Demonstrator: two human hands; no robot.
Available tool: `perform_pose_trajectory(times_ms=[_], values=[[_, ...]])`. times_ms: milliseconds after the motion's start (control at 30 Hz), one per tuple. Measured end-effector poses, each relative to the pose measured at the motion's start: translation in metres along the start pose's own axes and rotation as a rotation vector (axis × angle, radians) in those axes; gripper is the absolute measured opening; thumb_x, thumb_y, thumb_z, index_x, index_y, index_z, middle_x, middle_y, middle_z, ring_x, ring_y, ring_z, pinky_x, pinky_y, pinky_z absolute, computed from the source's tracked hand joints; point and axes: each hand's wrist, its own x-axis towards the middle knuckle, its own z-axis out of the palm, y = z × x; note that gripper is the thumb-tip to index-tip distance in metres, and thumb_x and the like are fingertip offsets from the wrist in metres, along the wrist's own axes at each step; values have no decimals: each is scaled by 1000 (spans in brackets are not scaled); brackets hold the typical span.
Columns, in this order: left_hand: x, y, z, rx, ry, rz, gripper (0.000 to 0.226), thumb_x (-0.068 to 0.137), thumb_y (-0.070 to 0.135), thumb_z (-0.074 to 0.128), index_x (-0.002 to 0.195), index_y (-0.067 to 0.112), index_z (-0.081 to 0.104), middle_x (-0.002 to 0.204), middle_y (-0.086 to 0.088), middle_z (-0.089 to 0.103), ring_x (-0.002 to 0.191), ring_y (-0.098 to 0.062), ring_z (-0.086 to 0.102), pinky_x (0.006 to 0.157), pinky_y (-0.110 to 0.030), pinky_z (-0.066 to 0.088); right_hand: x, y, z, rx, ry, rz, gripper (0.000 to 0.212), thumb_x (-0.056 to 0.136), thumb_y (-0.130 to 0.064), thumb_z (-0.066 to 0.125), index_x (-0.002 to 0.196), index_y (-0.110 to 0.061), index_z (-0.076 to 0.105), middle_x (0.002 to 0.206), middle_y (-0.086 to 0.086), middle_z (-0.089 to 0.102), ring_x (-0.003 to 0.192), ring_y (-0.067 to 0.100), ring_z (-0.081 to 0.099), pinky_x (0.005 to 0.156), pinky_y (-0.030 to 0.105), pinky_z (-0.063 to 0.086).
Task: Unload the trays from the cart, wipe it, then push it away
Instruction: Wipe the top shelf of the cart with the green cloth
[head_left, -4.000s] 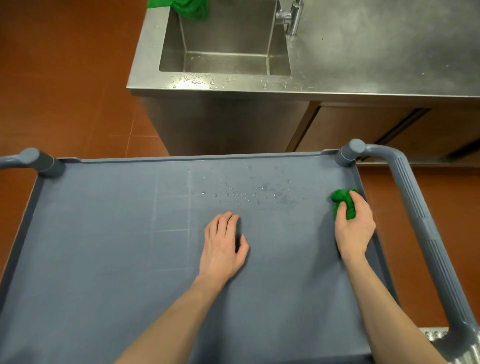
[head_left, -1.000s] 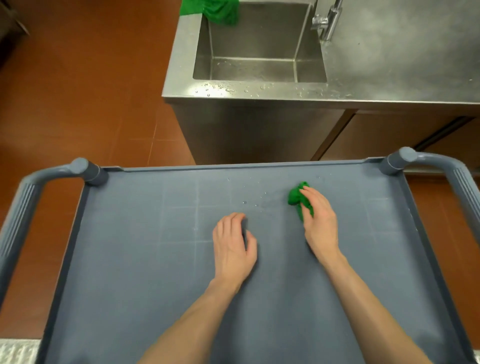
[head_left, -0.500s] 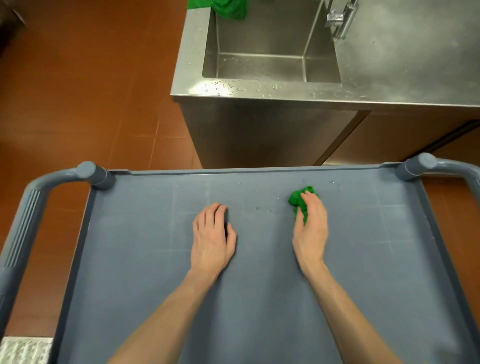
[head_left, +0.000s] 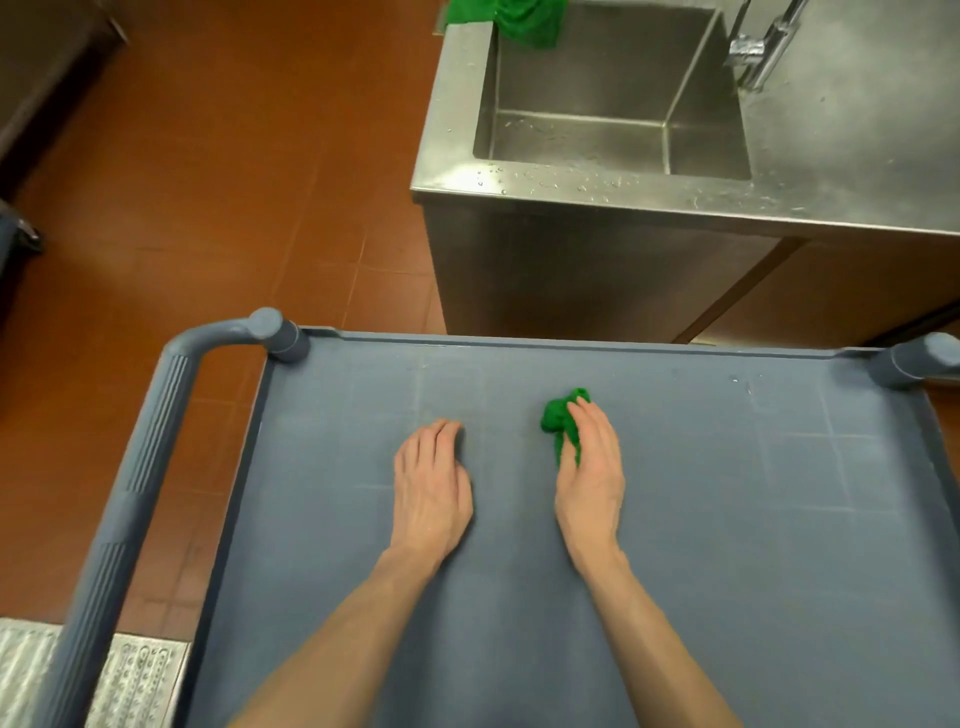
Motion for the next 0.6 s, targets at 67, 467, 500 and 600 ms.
perform_pose_trajectory(times_ms=[67,467,500,600], values=[[-7,-29,-18,0,29,-33,46,91,15,42,130,-1,62,125,-17,63,113,-38,59,104,-45,42,1,-7,4,-8,70,79,39,97,10,61,135,2,64,147,14,60,140,32,53,120,44,38],[-17,-67,-42,-76,-6,-55,52,85,7,40,130,-10,60,125,-26,61,115,-45,59,107,-56,48,-59,-107,100,58,-181,-140,51,86,18,64,134,0,67,147,12,60,142,26,51,120,41,37],[-17,-67,-42,-100,-7,-62,51,84,2,42,130,-11,59,125,-26,61,115,-45,59,106,-57,49,-63,-111,105,73,-224,-164,52,86,19,63,134,0,66,148,12,59,143,25,50,120,42,37],[-18,-71,-45,-165,-1,-69,51,81,-7,48,131,-10,58,127,-24,60,118,-42,57,109,-53,47,-58,-107,102,49,-294,-243,51,88,18,61,136,0,65,150,13,57,144,28,50,121,45,38]])
